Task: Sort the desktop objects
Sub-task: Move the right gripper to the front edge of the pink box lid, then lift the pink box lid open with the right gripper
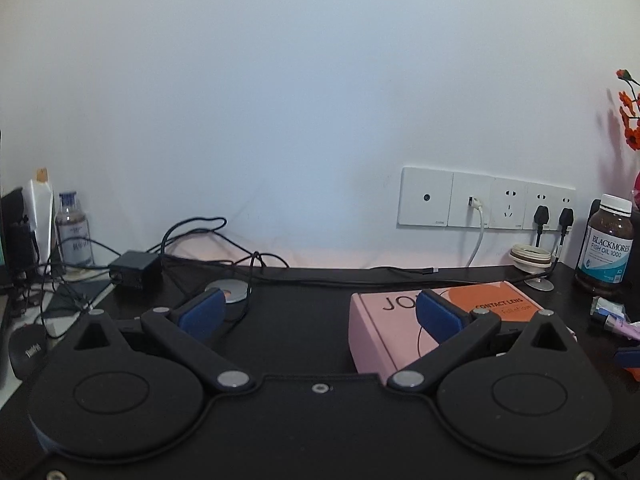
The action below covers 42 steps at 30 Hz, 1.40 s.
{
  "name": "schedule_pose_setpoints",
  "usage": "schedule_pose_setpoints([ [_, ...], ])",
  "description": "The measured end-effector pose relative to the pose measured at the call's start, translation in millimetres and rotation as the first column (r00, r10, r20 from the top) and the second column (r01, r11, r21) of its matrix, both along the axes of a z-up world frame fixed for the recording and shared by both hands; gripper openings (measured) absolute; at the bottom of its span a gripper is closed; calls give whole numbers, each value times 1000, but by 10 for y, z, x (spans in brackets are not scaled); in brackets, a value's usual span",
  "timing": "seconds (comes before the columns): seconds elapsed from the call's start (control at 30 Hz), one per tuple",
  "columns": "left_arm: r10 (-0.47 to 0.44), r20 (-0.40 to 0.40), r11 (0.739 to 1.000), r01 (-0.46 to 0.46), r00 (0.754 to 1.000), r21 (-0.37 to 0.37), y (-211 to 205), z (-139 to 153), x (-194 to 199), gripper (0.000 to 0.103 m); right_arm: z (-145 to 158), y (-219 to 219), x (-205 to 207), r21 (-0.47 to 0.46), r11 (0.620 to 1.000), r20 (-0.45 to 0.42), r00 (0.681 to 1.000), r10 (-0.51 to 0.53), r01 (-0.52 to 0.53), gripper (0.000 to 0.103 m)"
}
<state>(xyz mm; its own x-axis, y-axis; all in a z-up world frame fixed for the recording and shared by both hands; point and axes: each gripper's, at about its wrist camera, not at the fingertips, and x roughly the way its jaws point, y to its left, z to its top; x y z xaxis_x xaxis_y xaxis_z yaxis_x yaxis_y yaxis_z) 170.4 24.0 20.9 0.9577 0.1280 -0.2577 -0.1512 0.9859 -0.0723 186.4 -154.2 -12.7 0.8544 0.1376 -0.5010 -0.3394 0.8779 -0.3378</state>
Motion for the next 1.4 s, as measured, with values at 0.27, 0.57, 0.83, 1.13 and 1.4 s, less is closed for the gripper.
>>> schedule_pose_setpoints([
  [0.27,58,67,998,-59,996,10,35,51,-84,103,-67,144,128,33,999,-37,999,-7,9,102],
  [0.57,143,98,989,-138,985,-60,216,106,-118,103,67,164,124,96,995,2,1000,-18,17,102],
  [0.83,208,107,976,-200,972,-82,307,131,-158,103,456,67,94,220,975,47,999,-3,-7,102],
  [1.13,242,79,969,-236,967,-75,345,109,-137,103,1062,147,359,265,963,158,987,-6,-37,102],
  [1.4,180,42,982,-182,983,47,75,13,-12,103,1288,340,711,293,955,167,986,-14,-36,102],
])
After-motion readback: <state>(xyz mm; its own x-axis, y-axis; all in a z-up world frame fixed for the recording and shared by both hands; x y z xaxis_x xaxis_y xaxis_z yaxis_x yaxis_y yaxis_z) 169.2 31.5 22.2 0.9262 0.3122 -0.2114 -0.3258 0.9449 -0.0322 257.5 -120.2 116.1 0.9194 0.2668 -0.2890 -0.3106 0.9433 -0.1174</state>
